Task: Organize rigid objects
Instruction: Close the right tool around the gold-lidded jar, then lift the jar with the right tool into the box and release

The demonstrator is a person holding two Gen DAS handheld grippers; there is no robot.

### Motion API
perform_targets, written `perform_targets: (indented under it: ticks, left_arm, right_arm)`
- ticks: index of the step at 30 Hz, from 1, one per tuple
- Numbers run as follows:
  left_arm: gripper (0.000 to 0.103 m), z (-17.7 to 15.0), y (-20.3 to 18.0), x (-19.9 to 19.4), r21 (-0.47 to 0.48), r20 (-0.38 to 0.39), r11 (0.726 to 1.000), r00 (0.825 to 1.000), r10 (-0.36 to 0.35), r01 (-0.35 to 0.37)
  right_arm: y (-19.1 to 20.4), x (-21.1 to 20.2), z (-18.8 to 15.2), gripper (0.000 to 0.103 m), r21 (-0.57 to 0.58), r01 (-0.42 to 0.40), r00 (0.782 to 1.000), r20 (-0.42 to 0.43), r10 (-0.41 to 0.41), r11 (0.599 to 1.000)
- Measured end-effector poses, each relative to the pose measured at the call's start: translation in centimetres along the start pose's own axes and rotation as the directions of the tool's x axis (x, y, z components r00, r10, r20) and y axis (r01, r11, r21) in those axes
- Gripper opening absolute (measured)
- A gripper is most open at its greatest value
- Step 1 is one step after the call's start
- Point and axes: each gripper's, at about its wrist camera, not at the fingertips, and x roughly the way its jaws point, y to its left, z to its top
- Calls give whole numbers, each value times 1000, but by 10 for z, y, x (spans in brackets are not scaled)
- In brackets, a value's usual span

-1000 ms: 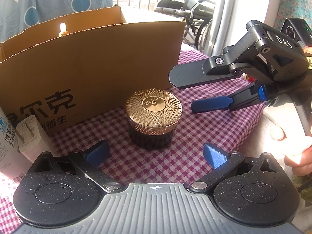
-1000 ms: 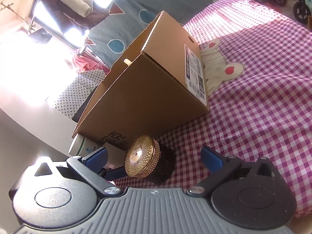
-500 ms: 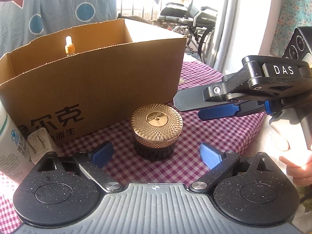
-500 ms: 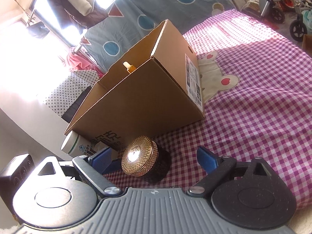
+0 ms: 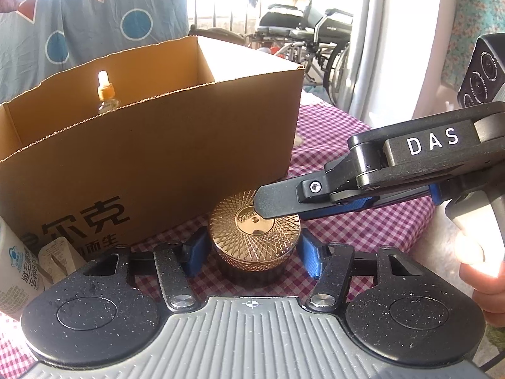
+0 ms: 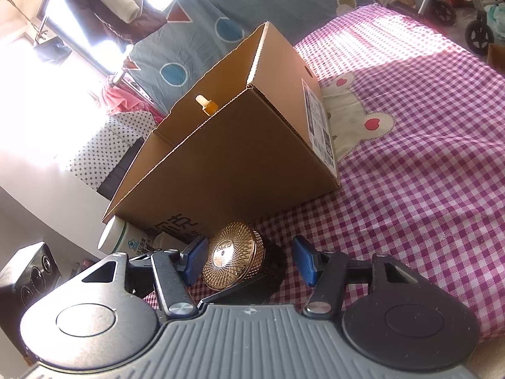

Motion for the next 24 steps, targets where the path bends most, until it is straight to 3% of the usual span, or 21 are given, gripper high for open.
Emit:
perform_targets:
  ticks: [5,24]
  left_arm:
    - [57,3,-1,4,-2,3,1000,1000,12,-12]
    - [56,2,-8,-22,-28,55,999,998,20,-18]
  right_arm:
    - [-6,3,-1,39,41,-28,999,-19,28,999]
    - [28,-21,-6,39,-32,15,1000,10,-15,999]
